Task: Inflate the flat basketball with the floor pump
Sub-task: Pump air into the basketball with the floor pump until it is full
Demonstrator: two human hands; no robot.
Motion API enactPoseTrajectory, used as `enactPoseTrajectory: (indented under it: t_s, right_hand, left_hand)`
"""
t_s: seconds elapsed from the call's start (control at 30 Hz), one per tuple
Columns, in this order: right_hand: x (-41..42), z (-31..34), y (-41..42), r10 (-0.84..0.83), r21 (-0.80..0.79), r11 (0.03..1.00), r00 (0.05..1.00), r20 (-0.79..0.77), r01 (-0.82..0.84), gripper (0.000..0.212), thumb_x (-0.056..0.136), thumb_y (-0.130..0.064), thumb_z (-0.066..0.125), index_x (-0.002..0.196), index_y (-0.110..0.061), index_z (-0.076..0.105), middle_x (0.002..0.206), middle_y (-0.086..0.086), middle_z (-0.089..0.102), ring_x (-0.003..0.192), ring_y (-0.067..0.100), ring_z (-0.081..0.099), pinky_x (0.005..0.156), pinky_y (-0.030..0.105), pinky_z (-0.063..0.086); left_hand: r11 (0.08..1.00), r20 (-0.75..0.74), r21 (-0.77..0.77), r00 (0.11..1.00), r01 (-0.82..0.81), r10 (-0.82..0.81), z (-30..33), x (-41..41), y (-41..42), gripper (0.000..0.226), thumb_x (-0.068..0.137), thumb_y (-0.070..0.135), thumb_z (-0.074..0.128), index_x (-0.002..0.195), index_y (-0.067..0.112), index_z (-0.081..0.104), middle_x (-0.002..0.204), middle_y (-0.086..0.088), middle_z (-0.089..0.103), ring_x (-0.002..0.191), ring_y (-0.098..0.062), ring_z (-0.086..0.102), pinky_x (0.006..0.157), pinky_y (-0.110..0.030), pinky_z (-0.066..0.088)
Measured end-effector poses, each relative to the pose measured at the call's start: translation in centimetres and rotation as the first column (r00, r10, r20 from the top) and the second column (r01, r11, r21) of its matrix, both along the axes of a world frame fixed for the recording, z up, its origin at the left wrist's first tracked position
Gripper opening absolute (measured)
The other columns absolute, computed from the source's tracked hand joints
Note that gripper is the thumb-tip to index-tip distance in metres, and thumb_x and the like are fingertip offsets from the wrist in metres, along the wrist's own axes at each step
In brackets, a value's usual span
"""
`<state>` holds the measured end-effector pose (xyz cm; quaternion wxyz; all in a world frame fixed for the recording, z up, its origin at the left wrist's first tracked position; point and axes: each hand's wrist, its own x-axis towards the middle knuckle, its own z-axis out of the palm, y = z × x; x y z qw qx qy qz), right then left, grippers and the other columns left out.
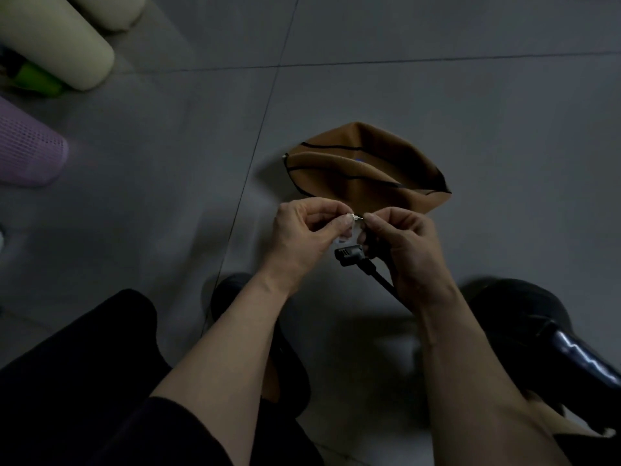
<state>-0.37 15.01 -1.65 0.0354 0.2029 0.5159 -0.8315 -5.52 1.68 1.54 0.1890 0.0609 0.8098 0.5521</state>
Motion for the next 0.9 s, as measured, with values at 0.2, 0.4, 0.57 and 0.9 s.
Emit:
enactPoseTrajectory:
  t_s: [0.2, 0.4, 0.57, 0.9]
  right_hand:
    - [-0.1, 0.0, -0.1, 0.073, 0.088, 0.993, 0.997, 0.011, -0.074, 0.022, 0.093, -0.011, 0.056, 0.072, -0.006, 0.062, 0.064, 0.005, 0.062, 0.057, 0.013, 0.056, 0.054, 0.024, 0.045]
    - [0.3, -0.2, -0.8, 0.207, -0.050, 0.978, 0.973, 0.103, -0.203, 0.018, 0.090, -0.027, 0.059, 0.093, -0.011, 0.068, 0.091, 0.006, 0.069, 0.080, 0.021, 0.062, 0.070, 0.031, 0.046]
    - [0.3, 0.1, -1.2, 0.112, 0.044, 0.992, 0.987, 0.119, -0.117, 0.015, 0.090, -0.011, 0.059, 0.080, -0.004, 0.066, 0.075, 0.012, 0.066, 0.065, 0.013, 0.063, 0.056, 0.023, 0.050]
    - [0.3, 0.7, -0.5, -0.173, 0.084, 0.983, 0.980, 0.101, 0.165, 0.009, 0.087, -0.010, 0.063, 0.079, -0.007, 0.067, 0.082, 0.002, 0.067, 0.080, 0.003, 0.063, 0.070, 0.016, 0.044]
  left_hand:
    - [0.999, 0.009, -0.031, 0.999, 0.043, -0.043, -0.2, 0.2, -0.1, 0.007, 0.081, 0.006, 0.068, 0.087, 0.007, 0.069, 0.078, -0.004, 0.071, 0.073, -0.011, 0.069, 0.066, -0.019, 0.053]
    - [0.998, 0.048, 0.006, 0.997, -0.059, 0.059, -0.1, 0.1, -0.6, 0.004, 0.084, 0.008, 0.064, 0.085, 0.010, 0.067, 0.080, -0.004, 0.071, 0.075, -0.012, 0.068, 0.068, -0.020, 0.053]
    - [0.976, -0.083, -0.157, 0.987, -0.150, 0.138, 0.5, -0.2, -1.0, 0.012, 0.086, 0.017, 0.064, 0.074, 0.019, 0.064, 0.070, 0.006, 0.066, 0.069, -0.005, 0.064, 0.066, -0.018, 0.050]
    - [0.857, 0.467, 0.193, 0.813, -0.478, 0.348, 2.2, 0.0, 0.7, 0.009, 0.087, 0.010, 0.060, 0.087, 0.015, 0.068, 0.073, 0.004, 0.072, 0.069, -0.005, 0.066, 0.068, -0.020, 0.049]
